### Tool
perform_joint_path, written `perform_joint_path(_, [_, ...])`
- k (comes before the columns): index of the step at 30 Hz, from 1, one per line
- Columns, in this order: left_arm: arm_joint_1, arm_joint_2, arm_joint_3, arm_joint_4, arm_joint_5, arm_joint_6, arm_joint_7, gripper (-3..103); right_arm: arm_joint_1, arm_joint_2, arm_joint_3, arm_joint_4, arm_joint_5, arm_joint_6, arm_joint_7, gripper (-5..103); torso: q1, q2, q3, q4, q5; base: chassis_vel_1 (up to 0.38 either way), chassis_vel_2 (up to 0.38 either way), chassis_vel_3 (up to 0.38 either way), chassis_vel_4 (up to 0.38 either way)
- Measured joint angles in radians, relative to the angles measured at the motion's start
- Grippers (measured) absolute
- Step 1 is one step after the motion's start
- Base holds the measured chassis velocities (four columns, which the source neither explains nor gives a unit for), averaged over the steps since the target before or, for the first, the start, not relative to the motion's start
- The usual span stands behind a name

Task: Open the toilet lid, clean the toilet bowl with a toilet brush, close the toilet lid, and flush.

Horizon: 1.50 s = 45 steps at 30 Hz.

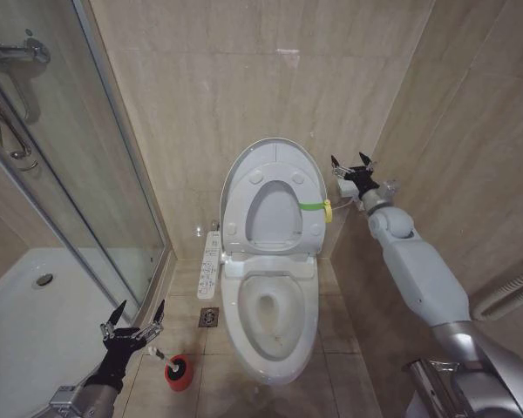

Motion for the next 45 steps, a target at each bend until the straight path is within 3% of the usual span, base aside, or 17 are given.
perform_joint_path(15, [0.000,0.000,0.000,0.000,0.000,0.000,0.000,100,0.128,0.063,-0.085,-0.114,-0.019,0.011,-0.015,100,0.000,0.000,0.000,-0.0001,-0.0003,0.000,0.000,0.000,0.000])
perform_joint_path(21, [0.000,0.000,0.000,0.000,0.000,0.000,0.000,100,0.141,0.065,-0.108,-0.120,-0.008,0.018,-0.065,100,0.000,0.000,0.000,-0.0004,-0.0004,0.000,0.000,0.000,0.000])
perform_joint_path(24, [0.000,0.000,0.000,0.000,0.000,0.000,0.000,100,0.142,0.055,-0.115,-0.118,0.020,0.018,-0.136,100,0.000,0.000,0.000,0.0003,-0.0001,0.000,0.000,0.000,0.000])
perform_joint_path(34, [0.000,0.000,0.000,0.000,0.000,0.000,0.000,100,0.134,0.038,-0.125,-0.102,0.036,0.021,-0.190,100,0.000,0.000,0.000,0.0001,0.0000,0.000,0.000,0.000,0.000])
perform_joint_path(45, [0.000,0.000,0.000,0.000,0.000,0.000,0.000,100,0.090,-0.038,-0.141,-0.046,0.089,0.037,-0.290,100,0.000,0.000,0.000,0.0000,0.0000,0.000,0.000,0.000,0.000])
